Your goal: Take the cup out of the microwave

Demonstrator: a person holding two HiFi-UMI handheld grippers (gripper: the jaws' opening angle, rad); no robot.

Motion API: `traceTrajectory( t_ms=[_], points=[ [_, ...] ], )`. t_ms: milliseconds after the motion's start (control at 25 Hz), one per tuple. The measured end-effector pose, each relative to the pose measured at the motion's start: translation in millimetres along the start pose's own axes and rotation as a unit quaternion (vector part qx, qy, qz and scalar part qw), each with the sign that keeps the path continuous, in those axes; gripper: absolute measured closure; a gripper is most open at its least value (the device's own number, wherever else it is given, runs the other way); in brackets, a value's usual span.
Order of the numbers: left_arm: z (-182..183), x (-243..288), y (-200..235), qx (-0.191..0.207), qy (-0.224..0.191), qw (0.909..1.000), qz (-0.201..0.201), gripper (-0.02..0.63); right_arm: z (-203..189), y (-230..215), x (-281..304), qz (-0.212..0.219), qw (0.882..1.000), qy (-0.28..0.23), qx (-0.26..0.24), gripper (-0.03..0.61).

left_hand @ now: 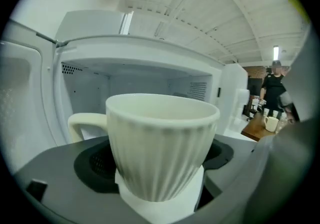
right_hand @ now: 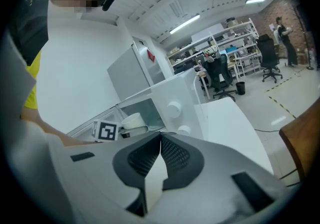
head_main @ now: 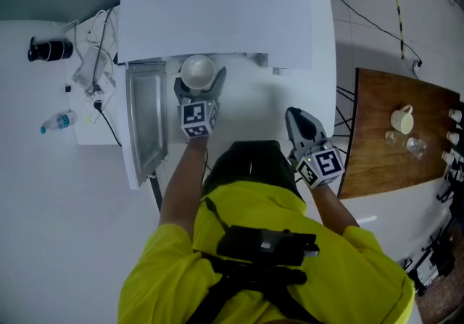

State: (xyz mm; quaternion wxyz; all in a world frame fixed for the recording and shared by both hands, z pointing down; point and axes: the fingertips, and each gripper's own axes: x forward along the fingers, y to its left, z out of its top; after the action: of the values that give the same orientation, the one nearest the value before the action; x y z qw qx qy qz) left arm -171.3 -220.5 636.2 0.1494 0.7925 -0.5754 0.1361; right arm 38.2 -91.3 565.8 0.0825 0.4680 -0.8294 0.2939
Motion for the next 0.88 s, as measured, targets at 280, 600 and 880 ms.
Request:
traceTrajectory(
  t_ms=[280,600,880],
  points=[
    [-62,-33,-113,0.055,0.060,0.9877,-0.134,0.152,-20,-41,-33,-0.081,0.997,-0.018,0.000,0.572],
    [-89,6,-257,0.093,0.081,0.9543,-0.272,0.152,-37,-107,-105,-0.190,0.981,-0.042,0.012,0.572],
    [-102,43,-310,0.072,0.088,0.9567,-0.268,0.152,-52,-150,-121,-0.244,0.967,-0.052,0.056,0.572]
  ],
)
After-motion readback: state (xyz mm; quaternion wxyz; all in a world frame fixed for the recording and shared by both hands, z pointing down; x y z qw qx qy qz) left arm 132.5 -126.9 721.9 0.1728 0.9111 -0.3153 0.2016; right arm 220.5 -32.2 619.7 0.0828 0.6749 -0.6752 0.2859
